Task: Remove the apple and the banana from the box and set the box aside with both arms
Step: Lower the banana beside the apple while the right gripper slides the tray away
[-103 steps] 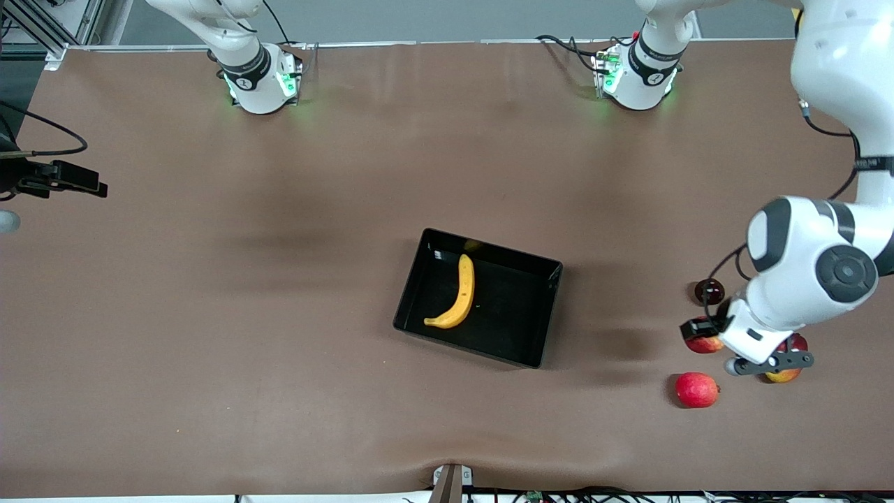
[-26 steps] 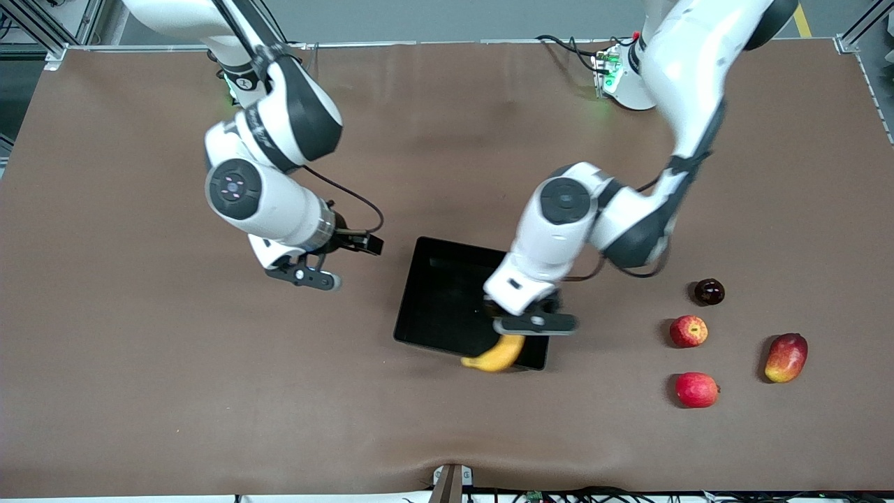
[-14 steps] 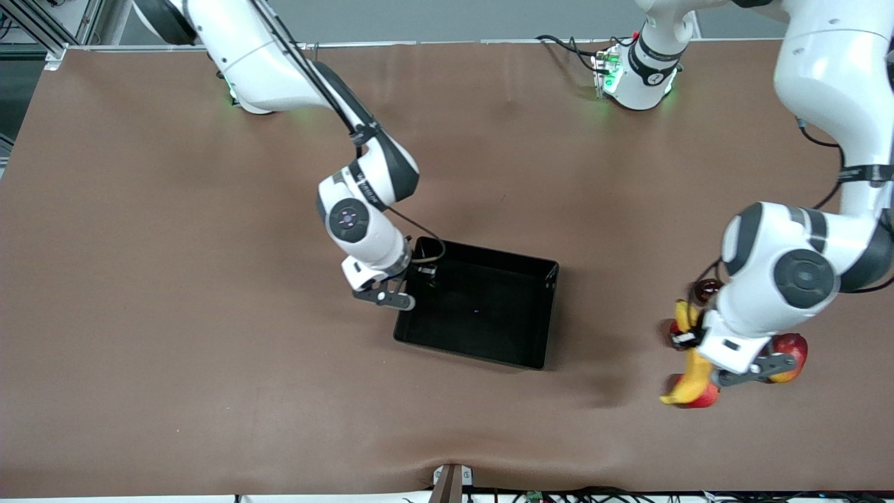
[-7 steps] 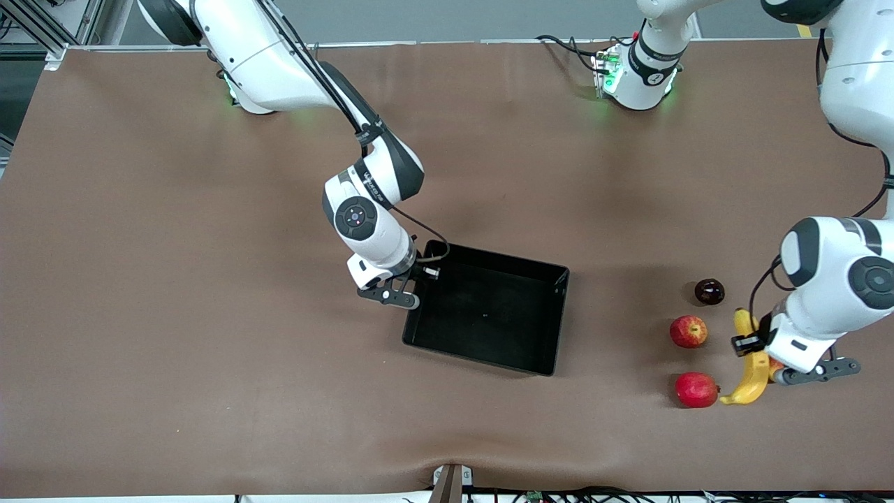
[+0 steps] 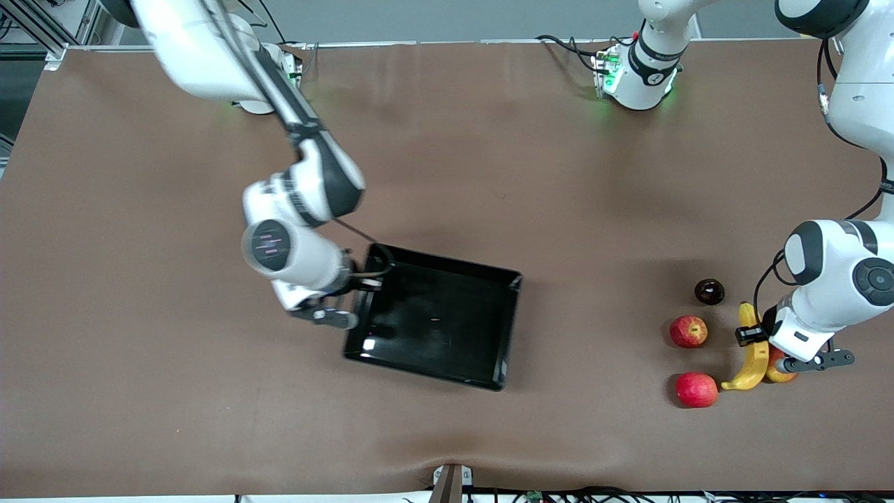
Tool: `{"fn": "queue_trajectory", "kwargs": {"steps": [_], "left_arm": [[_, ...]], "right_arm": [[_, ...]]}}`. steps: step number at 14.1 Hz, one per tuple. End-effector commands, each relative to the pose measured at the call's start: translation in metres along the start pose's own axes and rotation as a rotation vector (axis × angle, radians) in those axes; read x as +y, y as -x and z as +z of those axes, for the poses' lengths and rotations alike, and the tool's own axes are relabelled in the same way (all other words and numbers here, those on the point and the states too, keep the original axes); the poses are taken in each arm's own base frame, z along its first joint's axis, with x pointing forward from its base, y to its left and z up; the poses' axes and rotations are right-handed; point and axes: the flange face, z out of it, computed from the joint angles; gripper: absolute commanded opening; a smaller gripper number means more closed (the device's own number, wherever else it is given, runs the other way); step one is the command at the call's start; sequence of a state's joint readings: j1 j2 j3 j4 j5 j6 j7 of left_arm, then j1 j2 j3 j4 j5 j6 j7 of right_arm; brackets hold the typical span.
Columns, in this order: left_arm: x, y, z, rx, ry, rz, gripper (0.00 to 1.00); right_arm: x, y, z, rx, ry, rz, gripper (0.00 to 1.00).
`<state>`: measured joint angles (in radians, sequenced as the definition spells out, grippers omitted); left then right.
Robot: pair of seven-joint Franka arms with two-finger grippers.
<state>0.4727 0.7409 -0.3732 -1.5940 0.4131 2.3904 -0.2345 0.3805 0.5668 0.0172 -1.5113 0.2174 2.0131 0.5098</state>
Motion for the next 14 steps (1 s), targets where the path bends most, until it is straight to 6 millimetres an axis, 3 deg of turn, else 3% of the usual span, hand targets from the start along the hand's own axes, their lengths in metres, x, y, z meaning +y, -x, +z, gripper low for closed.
{"fn": "queue_trajectory", "kwargs": {"steps": [1, 3, 5, 7, 10, 14], "left_arm": [[0.006, -0.005, -0.011, 0.035, -0.005, -0.029, 0.0], [0.009, -0.006, -0.001, 0.066, 0.013, -0.047, 0.0], [0.019, -0.009, 0.007, 0.08, 0.029, -0.105, 0.0], [0.016, -0.014, 0.01, 0.086, 0.018, -0.129, 0.0], [0.019, -0.023, 0.021, 0.096, 0.014, -0.133, 0.0], [0.023, -0.031, 0.039, 0.108, -0.032, -0.116, 0.0]], "right_arm": [[0.062, -0.014, -0.053, -0.027, -0.015, -0.056, 0.0], [0.128, -0.035, -0.072, -0.058, 0.003, -0.054, 0.0], [0.197, -0.053, -0.076, -0.082, 0.03, -0.105, 0.0], [0.259, -0.066, -0.083, -0.08, 0.01, -0.144, 0.0], [0.332, -0.081, -0.082, -0.064, 0.053, -0.178, 0.0], [0.448, -0.099, -0.059, 0.0, 0.06, -0.236, 0.0]]}}
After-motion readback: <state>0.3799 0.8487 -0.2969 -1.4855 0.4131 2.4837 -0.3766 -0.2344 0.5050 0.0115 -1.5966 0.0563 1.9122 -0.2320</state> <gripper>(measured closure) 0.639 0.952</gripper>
